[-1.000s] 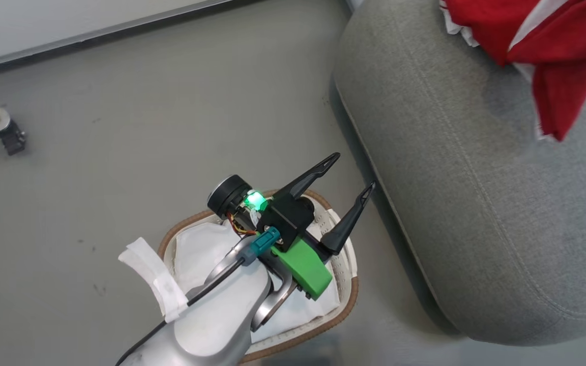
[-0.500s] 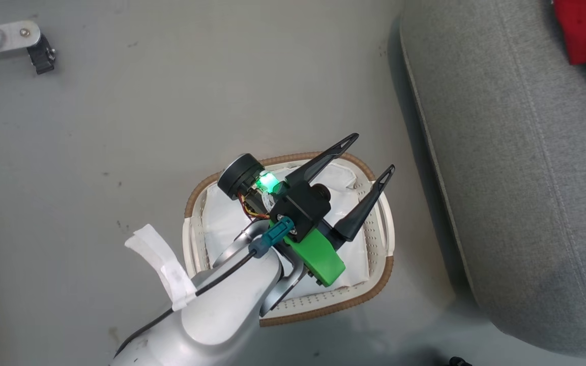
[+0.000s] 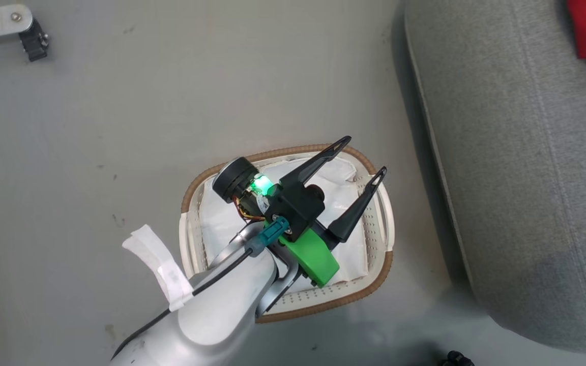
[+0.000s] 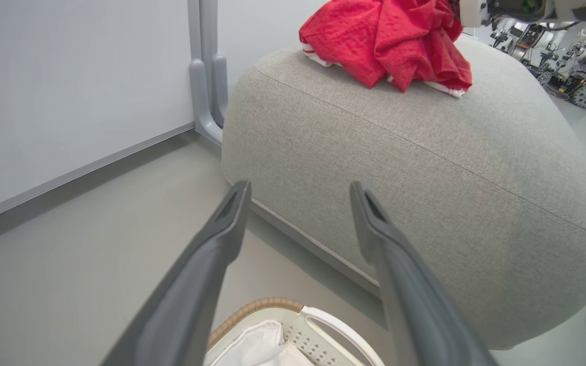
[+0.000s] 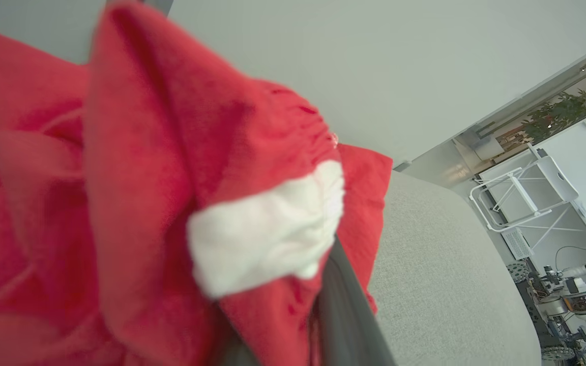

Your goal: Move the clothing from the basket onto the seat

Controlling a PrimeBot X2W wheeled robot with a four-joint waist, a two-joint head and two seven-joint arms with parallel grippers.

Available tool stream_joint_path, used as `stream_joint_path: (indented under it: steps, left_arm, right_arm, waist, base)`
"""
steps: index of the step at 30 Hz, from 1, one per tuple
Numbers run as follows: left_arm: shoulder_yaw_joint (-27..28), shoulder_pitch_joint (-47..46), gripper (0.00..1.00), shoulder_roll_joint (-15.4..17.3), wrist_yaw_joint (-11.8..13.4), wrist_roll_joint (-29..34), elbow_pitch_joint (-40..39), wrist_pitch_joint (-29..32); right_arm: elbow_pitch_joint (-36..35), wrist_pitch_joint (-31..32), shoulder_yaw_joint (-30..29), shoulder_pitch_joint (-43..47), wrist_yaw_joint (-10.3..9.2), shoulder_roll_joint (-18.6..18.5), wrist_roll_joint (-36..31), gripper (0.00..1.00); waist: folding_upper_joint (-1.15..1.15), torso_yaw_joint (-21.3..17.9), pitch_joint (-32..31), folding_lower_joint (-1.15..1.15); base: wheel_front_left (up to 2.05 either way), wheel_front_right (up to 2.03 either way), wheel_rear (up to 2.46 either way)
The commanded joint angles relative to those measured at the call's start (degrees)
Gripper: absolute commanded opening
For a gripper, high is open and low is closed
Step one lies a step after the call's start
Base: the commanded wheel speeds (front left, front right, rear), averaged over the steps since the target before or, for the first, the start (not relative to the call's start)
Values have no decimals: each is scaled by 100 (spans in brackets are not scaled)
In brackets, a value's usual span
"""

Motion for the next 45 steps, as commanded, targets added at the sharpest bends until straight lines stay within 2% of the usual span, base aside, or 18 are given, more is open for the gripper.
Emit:
stream_joint_path:
  steps: [1, 2, 8, 13, 22, 27, 30, 35, 39, 45]
  left_arm:
    - [27, 64, 100, 50, 17, -22, 13, 4]
    - [47, 82, 100, 68, 20, -34, 25, 4]
    - [177, 224, 100, 114, 28, -144, 39, 4]
    - [379, 466, 100, 147, 70, -255, 0, 4]
    - [1021, 1008, 100, 146, 190, -387, -170, 4]
    - [1484, 1358, 100, 142, 248, -402, -307, 5]
    - [1860, 1604, 100, 96, 297, -363, -451, 5]
    - [2299, 1874, 100, 62, 309, -264, -549, 4]
    - [2880, 2195, 100, 33, 372, -153, -668, 5]
    - [3532, 2724, 100, -36, 417, -65, -804, 5]
  right_arm:
    - [37, -39, -41, 90, -10, 65, -11, 82]
    - [48, -49, -46, 129, -10, 124, -41, 100]
    - [-85, -78, 102, 414, -10, 488, -63, 100]
    - [-561, -82, 377, 865, -10, 794, 238, 100]
    - [-1238, -78, 1092, 1367, -10, 845, 775, 100]
    - [-1525, -78, 1404, 1395, -10, 873, 1144, 100]
    - [-1746, -77, 1332, 1501, -10, 999, 1533, 100]
    - [-2054, -77, 1181, 1831, -9, 1306, 1744, 100]
    - [-2543, -77, 1215, 2372, -9, 1765, 1884, 100]
    - [-3167, -77, 1096, 3132, -9, 2390, 1956, 100]
  waist:
    - [67, -151, -158, -1]
    - [67, -204, -211, -1]
    - [67, -485, -592, -1]
    - [67, -698, -1054, -1]
    - [67, -798, -1851, -1]
    - [67, -668, -2200, -1]
    - [67, -456, -2333, -1]
    - [67, -144, -2412, -1]
    - [67, 147, -2452, -1]
    - [67, 373, -2556, -1]
  base:
    - [0, 0, 0]
    - [0, 0, 0]
    - [0, 0, 0]
    - [0, 0, 0]
    - [0, 0, 0]
    - [0, 0, 0]
    - [0, 0, 0]
    - [0, 0, 0]
    - [0, 0, 0]
    - [0, 0, 0]
